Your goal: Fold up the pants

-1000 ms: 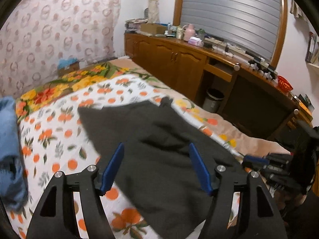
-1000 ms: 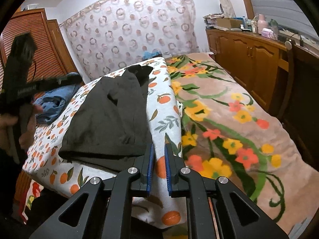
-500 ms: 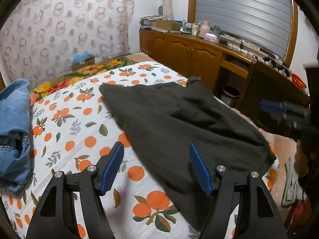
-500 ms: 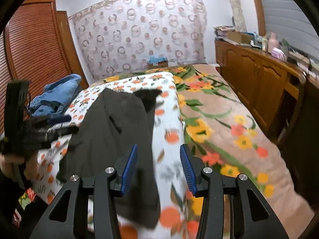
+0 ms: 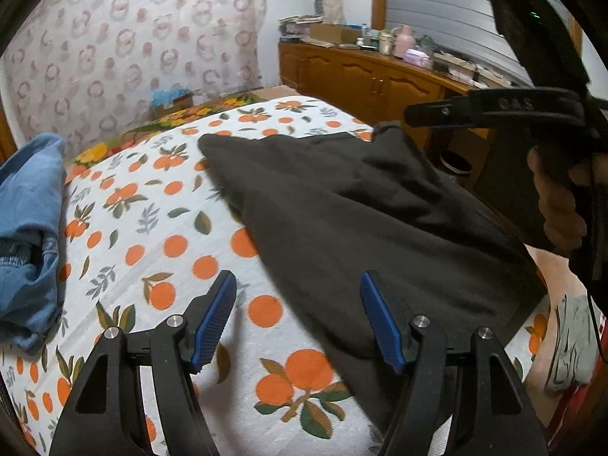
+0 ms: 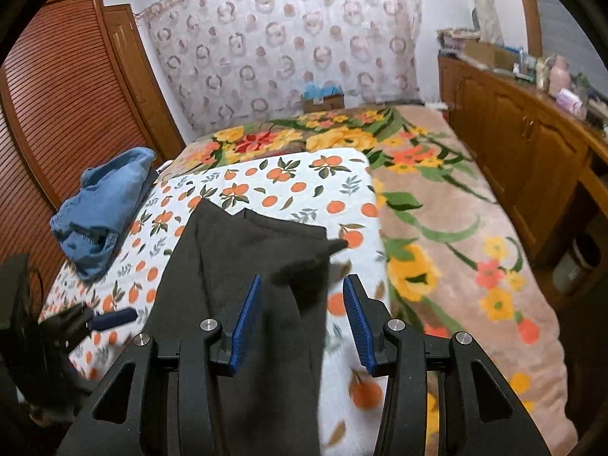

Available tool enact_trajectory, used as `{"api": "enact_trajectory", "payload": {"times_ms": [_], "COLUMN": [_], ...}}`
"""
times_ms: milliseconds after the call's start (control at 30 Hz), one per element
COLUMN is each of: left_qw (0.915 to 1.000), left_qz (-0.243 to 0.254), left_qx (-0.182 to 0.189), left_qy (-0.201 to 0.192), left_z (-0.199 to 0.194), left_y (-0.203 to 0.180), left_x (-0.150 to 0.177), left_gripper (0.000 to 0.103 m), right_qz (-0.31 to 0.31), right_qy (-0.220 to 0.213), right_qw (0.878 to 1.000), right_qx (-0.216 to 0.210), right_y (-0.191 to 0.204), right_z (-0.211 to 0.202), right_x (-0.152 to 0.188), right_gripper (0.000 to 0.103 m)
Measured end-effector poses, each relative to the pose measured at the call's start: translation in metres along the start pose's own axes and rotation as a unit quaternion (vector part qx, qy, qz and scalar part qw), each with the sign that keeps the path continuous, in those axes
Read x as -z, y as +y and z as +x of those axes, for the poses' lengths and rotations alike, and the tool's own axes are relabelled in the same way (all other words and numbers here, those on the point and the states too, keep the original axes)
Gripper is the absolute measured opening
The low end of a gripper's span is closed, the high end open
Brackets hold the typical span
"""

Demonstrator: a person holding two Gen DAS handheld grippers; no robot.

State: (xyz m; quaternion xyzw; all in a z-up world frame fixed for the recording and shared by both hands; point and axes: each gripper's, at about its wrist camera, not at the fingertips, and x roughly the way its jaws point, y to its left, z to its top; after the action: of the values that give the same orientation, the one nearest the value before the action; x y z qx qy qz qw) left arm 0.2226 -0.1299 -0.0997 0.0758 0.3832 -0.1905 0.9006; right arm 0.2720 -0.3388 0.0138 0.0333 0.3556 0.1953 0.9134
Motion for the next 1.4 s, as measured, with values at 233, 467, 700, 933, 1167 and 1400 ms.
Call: {"api": "enact_trajectory", "payload": {"times_ms": [233, 467, 700, 933, 1167, 1400], "left_qw": [0.9993, 0.9986, 0.9988, 0.9989, 0.9989, 0.9989], "left_qz": [-0.030, -0.042, -0.038, -0.035, -0.035, -0.034], "left_qx": [0.010, 0.013, 0.009, 0.006, 0.006, 0.005], "left_qy": [0.020, 0.029, 0.030, 0.030, 0.030, 0.030], "left_z": [0.011, 0.015, 0.016, 0.017, 0.017, 0.017], "left_y": [0.012, 0.017, 0.015, 0.014, 0.014, 0.014], "left_x": [0.002, 0.002, 0.002, 0.002, 0.002, 0.002], "left_gripper": [0.069, 0.069, 0.069, 0.069, 0.069, 0.069], "right_qz": [0.031, 0.073, 0.035, -0.039, -0.037, -0.023], "right_qy": [0.060, 0.106, 0.090, 0.027, 0.036, 0.015], "right_qw": [0.998, 0.991, 0.995, 0.995, 0.991, 0.994], "right_qx": [-0.018, -0.026, 0.026, 0.082, 0.124, 0.107], "right_y": [-0.007, -0.024, -0.010, 0.011, 0.006, 0.000], "right_z": [0.030, 0.053, 0.063, 0.047, 0.060, 0.032], "right_x": [-0.020, -0.028, -0.045, -0.052, -0.041, -0.019], "right_gripper": [0.046, 0.046, 0.021, 0.004, 0.006, 0.029]}}
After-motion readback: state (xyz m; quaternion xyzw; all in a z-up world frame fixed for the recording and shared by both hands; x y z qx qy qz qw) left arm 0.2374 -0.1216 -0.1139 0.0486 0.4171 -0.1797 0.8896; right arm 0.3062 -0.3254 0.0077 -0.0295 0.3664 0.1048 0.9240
